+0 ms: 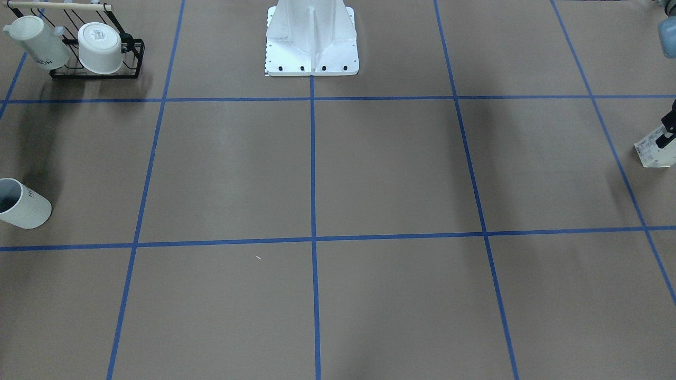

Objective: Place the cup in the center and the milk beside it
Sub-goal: 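Move the right gripper down toward the white mug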

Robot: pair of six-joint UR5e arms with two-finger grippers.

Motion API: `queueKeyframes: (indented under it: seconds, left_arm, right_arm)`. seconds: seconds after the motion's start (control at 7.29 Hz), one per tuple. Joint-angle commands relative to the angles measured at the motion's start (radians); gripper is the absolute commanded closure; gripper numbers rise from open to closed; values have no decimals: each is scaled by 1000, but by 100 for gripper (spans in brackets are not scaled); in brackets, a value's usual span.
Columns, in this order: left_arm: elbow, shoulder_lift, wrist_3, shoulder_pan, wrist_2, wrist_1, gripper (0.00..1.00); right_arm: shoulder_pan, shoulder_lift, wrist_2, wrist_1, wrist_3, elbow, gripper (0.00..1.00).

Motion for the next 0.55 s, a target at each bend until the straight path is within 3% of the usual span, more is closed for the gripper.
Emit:
queueKeyframes:
  seconds: [0.0,0.41]
  left_arm:
    - [2,8,0,0,-1,-15,2]
    - [6,10,0,0,2,-17,2]
  right_arm:
    - [0,-6,-2,0,0,4,0]
    - [-11,26,-8,2,1,-54,0]
